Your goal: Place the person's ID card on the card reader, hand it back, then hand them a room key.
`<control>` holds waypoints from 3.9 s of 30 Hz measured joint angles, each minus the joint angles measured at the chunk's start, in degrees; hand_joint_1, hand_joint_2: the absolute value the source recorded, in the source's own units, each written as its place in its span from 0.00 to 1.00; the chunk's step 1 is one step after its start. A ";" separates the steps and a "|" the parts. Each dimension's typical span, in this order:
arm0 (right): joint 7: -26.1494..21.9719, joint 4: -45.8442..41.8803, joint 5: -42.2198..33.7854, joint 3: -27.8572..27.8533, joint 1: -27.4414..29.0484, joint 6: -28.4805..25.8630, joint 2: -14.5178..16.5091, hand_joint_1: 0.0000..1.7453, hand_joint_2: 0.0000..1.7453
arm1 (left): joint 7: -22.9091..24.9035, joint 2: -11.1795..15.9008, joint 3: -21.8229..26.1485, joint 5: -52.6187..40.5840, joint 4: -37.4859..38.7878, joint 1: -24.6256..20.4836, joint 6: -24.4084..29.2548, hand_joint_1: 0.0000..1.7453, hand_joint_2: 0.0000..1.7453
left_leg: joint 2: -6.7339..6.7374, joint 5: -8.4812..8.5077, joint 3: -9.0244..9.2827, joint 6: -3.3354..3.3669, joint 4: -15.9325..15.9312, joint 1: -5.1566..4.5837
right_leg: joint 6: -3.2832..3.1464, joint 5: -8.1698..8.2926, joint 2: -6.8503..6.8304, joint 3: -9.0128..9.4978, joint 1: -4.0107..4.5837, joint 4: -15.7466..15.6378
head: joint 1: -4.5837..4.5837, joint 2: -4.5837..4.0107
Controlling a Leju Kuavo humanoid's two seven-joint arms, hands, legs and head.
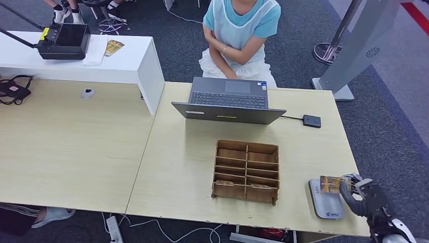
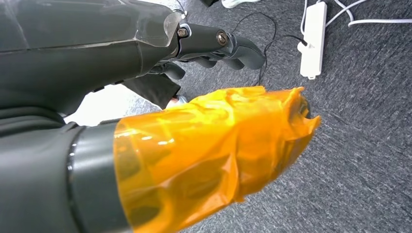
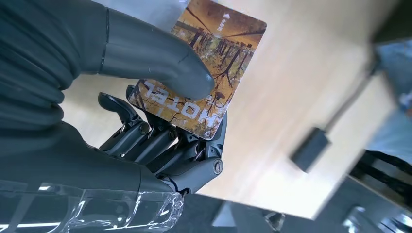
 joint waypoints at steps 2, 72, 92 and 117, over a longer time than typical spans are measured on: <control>-0.95 -3.40 -1.76 -1.47 0.06 -0.20 0.44 1.00 1.00 | 0.03 -0.02 0.00 0.00 0.01 0.01 0.04 0.00 0.00 | 0.00 0.00 -0.01 0.00 0.00 0.00 | 0.00 -0.01 0.00 -0.01 0.00 0.00 | 0.00 0.00; 26.98 30.73 56.22 43.74 -64.44 -29.46 13.47 0.00 1.00 | -4.39 -0.33 -2.94 0.00 0.02 -0.81 -0.12 0.00 0.00 | -0.13 0.25 -0.16 -0.15 0.02 0.07 | -0.16 0.16 -0.05 -0.16 0.06 0.10 | 0.01 0.00; -0.39 -18.35 13.08 15.18 -20.80 -37.62 12.29 0.00 1.00 | -0.25 -0.65 -3.29 0.00 0.03 -0.35 0.45 0.00 0.00 | -0.28 0.09 -0.19 -0.16 0.00 0.12 | -0.09 -0.02 -0.22 -0.12 0.11 0.05 | 0.02 0.00; 7.12 -32.30 51.24 14.76 18.22 -44.53 15.02 0.00 1.00 | 5.29 -2.27 -0.34 0.00 0.04 0.06 1.14 0.00 0.00 | -0.16 -0.07 -0.13 -0.16 -0.02 0.13 | -0.20 -0.19 -0.15 -0.11 0.12 0.05 | 0.01 0.00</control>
